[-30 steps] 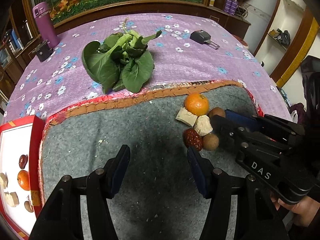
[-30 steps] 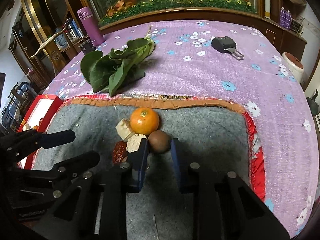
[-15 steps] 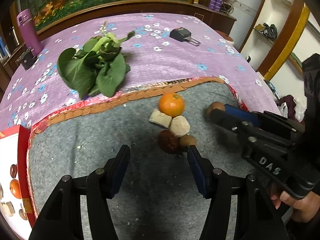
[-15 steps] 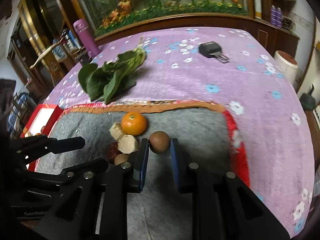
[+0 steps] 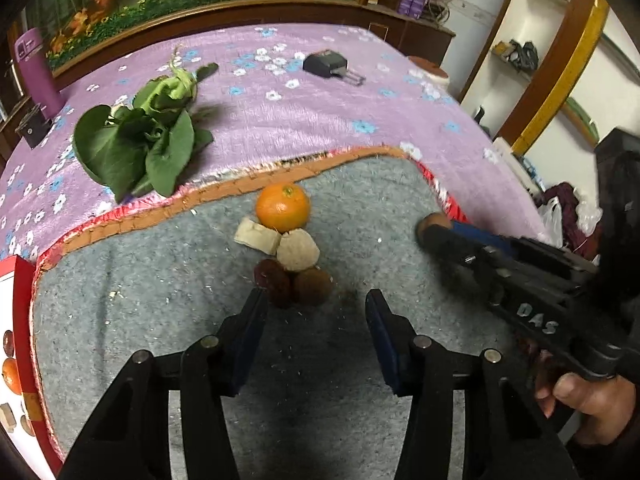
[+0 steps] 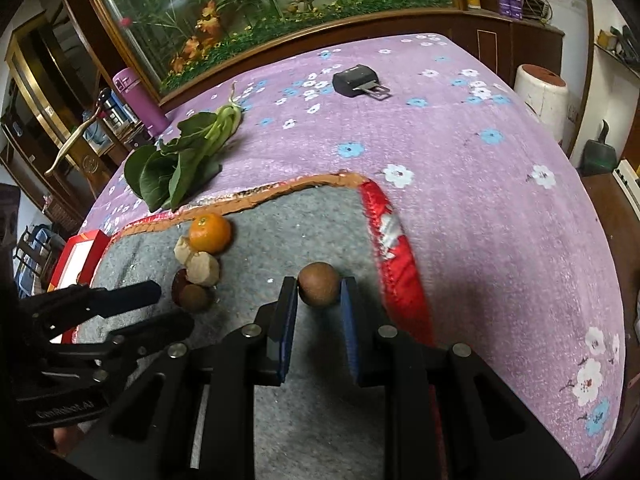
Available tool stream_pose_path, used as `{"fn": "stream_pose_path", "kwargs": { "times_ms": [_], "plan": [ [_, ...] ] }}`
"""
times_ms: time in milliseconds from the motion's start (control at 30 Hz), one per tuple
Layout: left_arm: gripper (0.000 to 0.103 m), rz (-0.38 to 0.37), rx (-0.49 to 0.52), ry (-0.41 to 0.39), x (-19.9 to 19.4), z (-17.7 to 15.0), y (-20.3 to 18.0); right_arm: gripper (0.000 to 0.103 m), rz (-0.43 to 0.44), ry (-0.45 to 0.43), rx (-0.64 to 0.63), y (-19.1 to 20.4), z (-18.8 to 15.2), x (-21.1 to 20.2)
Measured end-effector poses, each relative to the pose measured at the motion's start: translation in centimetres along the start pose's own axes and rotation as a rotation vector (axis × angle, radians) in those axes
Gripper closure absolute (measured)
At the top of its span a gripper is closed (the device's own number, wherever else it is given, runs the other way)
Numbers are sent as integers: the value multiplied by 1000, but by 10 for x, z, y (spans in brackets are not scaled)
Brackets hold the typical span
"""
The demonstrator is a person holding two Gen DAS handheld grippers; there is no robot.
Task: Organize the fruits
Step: 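Lower the left gripper onto a red date and close it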
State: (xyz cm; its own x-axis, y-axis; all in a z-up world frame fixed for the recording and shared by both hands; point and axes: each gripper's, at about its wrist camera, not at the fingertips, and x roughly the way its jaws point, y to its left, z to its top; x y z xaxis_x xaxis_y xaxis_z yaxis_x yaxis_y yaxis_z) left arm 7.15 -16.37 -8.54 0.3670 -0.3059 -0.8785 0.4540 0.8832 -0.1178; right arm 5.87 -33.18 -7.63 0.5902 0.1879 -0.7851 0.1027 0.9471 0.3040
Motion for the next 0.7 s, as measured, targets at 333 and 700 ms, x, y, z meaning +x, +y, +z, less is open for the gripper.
{"fn": "stream_pose_path", "kwargs": {
  "times_ms": [333,700],
  "plan": [
    [62,44,-45,19,15,4,7,80,5,-6,28,-14,-5,-6],
    [63,-8,-96,22,-1,-4,20,80,21,-6,34,-15,-3,-5]
  ]
}}
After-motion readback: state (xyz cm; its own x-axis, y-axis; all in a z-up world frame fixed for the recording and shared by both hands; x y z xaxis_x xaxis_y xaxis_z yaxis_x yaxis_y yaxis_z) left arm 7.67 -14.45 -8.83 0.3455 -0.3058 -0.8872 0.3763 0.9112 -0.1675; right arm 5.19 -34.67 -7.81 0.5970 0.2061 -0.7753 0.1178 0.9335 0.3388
